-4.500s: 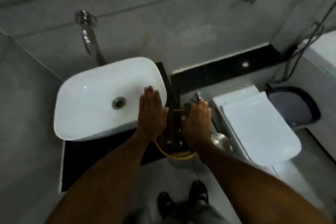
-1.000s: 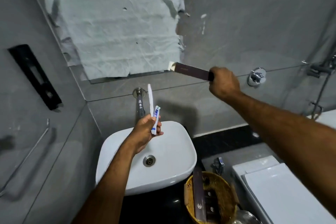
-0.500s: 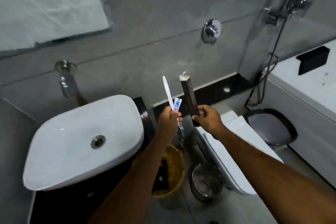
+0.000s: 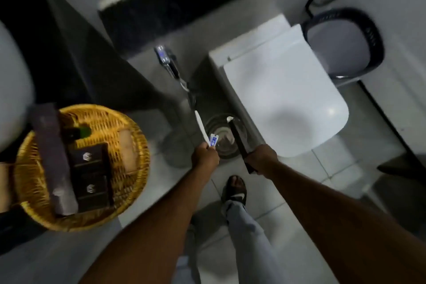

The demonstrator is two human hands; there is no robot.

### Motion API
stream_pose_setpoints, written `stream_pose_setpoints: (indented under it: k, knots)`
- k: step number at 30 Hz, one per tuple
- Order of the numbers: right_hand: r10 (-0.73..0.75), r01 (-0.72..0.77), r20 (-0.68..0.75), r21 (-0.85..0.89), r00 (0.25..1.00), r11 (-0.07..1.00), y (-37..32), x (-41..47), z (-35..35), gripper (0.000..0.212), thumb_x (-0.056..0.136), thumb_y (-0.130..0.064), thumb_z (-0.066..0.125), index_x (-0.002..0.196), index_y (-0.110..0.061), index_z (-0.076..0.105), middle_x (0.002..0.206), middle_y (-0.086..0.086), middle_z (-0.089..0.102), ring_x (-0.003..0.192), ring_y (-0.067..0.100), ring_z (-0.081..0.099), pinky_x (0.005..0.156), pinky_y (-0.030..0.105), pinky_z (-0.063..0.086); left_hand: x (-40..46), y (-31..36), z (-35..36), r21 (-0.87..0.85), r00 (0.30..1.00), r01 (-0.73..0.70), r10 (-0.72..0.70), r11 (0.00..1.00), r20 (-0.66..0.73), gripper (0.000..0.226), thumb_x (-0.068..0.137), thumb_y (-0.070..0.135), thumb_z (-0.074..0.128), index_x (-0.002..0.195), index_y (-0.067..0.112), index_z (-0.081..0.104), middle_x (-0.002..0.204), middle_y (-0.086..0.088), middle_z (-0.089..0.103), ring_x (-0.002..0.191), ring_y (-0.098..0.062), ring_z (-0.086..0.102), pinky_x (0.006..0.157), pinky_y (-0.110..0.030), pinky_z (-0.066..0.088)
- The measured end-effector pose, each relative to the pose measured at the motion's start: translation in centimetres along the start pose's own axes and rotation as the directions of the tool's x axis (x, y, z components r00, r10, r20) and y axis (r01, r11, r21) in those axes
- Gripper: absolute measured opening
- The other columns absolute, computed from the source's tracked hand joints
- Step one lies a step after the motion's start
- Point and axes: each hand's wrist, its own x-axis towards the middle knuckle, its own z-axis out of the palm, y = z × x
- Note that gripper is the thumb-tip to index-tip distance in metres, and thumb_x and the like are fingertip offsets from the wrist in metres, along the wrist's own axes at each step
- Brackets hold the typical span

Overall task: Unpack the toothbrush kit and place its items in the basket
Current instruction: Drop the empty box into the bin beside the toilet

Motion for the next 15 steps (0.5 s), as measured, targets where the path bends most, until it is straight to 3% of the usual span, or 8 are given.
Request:
stream_pose_setpoints:
  k: [2, 3, 6, 10, 15]
  knots:
    - [0.032, -0.031, 0.05, -0.024, 0.998, 0.999, 1.2, 2.3, 2.1, 0.038, 0.08, -0.045, 0.069, 0.082, -0.008, 0.065, 0.082, 0.013, 0.072, 0.068, 0.027, 0.07, 0.053, 0.033, 0.057, 2.2, -2.1, 1.1, 0.034, 0.999, 0.039, -0.039, 0.999, 0.001, 0.023, 0.091, 0.013, 0.051, 0.098, -0.006, 0.063, 0.107, -0.036, 0.068, 0.1, -0.051, 0.067, 0.086, -0.059, 0.057]
    - [0.054, -0.052, 0.071, -0.036, 0.996, 0.998, 1.6, 3.5, 3.1, 0.04, 0.08, -0.046, 0.068, 0.083, -0.006, 0.067, 0.081, 0.014, 0.073, 0.069, 0.028, 0.071, 0.057, 0.035, 0.059, 3.3, -3.1, 1.6, 0.042, 0.998, 0.057, -0.057, 0.998, 0.007, 0.024, 0.09, 0.013, 0.051, 0.099, -0.006, 0.063, 0.109, -0.037, 0.067, 0.101, -0.052, 0.066, 0.087, -0.06, 0.056]
    - [0.068, -0.066, 0.079, -0.032, 0.995, 0.997, 2.3, 6.5, 5.5, 0.038, 0.08, -0.041, 0.069, 0.09, -0.004, 0.069, 0.088, 0.016, 0.073, 0.08, 0.032, 0.072, 0.071, 0.042, 0.061, 6.2, -5.2, 2.7, 0.075, 0.997, 0.076, -0.077, 0.994, 0.005, 0.026, 0.09, 0.014, 0.052, 0.1, -0.007, 0.064, 0.111, -0.038, 0.065, 0.101, -0.052, 0.066, 0.087, -0.063, 0.055]
    - [0.075, -0.075, 0.078, -0.003, 0.994, 0.997, 2.2, 8.8, 7.7, 0.032, 0.078, -0.034, 0.072, 0.092, -0.005, 0.068, 0.092, 0.016, 0.073, 0.082, 0.033, 0.072, 0.075, 0.045, 0.061, 8.3, -6.4, 3.8, 0.093, 0.996, 0.087, -0.087, 0.992, 0.003, 0.025, 0.088, 0.012, 0.051, 0.097, -0.009, 0.061, 0.11, -0.041, 0.063, 0.101, -0.056, 0.063, 0.085, -0.064, 0.055]
    - [0.051, -0.054, 0.078, 0.032, 0.996, 0.998, 2.4, 9.3, 8.6, 0.027, 0.078, -0.025, 0.077, 0.097, -0.01, 0.065, 0.089, 0.01, 0.07, 0.081, 0.025, 0.07, 0.071, 0.037, 0.06, 8.7, -6.6, 4.1, 0.098, 0.997, 0.081, -0.082, 0.992, 0.007, 0.024, 0.09, 0.011, 0.049, 0.099, -0.008, 0.061, 0.112, -0.04, 0.063, 0.1, -0.055, 0.064, 0.084, -0.06, 0.055]
